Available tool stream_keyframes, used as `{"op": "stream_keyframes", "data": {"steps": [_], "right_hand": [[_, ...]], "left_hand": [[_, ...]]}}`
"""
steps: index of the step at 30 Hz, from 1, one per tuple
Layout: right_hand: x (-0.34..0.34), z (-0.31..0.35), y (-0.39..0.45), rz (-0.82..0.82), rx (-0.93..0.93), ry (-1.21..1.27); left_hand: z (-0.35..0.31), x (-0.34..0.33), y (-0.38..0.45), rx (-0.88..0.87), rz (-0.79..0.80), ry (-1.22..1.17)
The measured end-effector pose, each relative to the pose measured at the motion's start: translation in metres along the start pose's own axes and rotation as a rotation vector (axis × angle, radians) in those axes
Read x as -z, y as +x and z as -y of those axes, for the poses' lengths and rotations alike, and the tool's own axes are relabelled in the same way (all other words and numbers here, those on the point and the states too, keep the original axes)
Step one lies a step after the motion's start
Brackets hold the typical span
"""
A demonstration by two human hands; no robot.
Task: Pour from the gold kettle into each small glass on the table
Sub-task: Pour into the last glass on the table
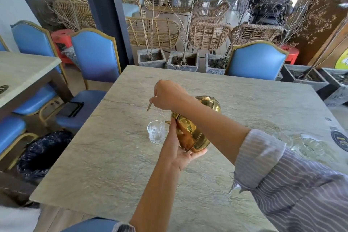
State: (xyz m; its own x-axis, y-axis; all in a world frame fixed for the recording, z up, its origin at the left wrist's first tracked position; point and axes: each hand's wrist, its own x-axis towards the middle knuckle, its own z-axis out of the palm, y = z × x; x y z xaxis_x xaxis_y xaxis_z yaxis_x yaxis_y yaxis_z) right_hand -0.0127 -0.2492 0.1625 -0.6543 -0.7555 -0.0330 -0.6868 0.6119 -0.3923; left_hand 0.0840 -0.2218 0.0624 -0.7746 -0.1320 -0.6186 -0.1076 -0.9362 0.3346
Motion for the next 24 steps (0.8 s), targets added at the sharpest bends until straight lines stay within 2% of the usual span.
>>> {"op": "stream_keyframes", "data": {"steps": [24], "right_hand": [[0.024, 0.005, -0.008, -0.073, 0.104, -0.027]], "left_hand": [[0.001, -0.019, -0.024, -0.07, 0.074, 0.032]]}}
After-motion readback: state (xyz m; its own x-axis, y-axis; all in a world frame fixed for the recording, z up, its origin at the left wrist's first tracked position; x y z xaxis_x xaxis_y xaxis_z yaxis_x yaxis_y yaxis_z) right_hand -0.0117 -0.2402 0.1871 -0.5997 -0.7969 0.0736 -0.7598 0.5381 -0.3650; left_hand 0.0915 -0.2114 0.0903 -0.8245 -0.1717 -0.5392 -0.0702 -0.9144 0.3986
